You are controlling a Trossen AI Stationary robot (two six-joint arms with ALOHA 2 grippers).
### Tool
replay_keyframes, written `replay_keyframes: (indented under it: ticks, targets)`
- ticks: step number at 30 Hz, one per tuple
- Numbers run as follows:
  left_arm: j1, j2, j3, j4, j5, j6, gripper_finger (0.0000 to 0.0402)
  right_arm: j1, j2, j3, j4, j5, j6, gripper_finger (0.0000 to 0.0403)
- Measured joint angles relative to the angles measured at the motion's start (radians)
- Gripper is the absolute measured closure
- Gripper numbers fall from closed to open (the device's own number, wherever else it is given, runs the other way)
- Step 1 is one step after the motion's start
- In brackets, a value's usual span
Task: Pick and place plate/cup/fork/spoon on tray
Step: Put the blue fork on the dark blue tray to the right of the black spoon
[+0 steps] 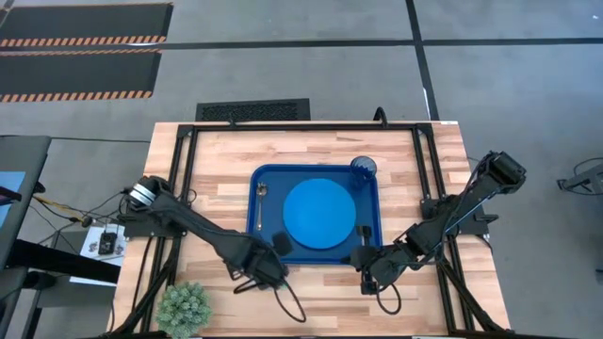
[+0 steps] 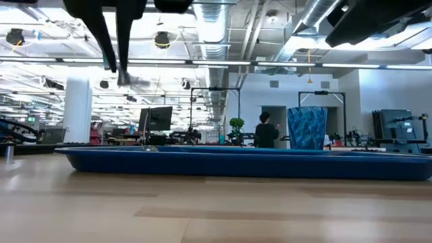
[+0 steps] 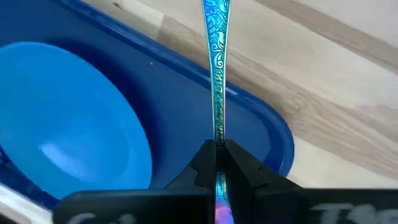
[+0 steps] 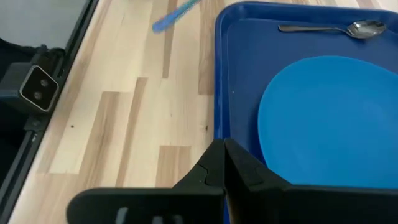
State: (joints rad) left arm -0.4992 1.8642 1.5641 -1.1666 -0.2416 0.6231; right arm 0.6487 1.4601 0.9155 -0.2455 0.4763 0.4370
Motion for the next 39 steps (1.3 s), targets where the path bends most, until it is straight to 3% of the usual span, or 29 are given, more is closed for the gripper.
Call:
replay_keyframes:
  ticks: [4,9,14,18,24,31,36,39]
  targets:
    - [0.022,-0.086,-0.112,0.076,-0.012,0.041,0.0401,0.0,0.0,-0.003,0.003,0.0,0.0,0.039]
    - [0.059,-0.173,-0.253,0.092,-0.166,0.054,0.0401,0.006,0.0,-0.003,0.001,0.0,0.0,0.039]
    - [0.063,-0.196,-0.293,0.004,-0.157,0.191,0.0401,0.004,0.0,-0.003,-0.001,0.0,0.0,0.039]
    - [0.067,-0.195,-0.294,-0.02,-0.209,0.175,0.0401,0.004,0.0,-0.003,-0.001,0.0,0.0,0.039]
    - [0.171,-0.195,-0.294,0.023,-0.029,0.289,0.0401,0.003,0.0,-0.003,0.0,0.0,-0.001,0.039]
    - [0.35,-0.195,-0.294,0.122,0.074,0.542,0.0401,0.003,0.0,-0.003,0.0,0.0,-0.001,0.039]
    - [0.42,-0.195,-0.294,0.143,0.059,0.738,0.0401,0.003,0.0,-0.003,0.0,0.0,-0.004,0.039]
    - [0.439,-0.195,-0.294,0.162,0.063,0.749,0.0394,0.003,0.0,-0.003,0.0,0.0,-0.021,0.0391]
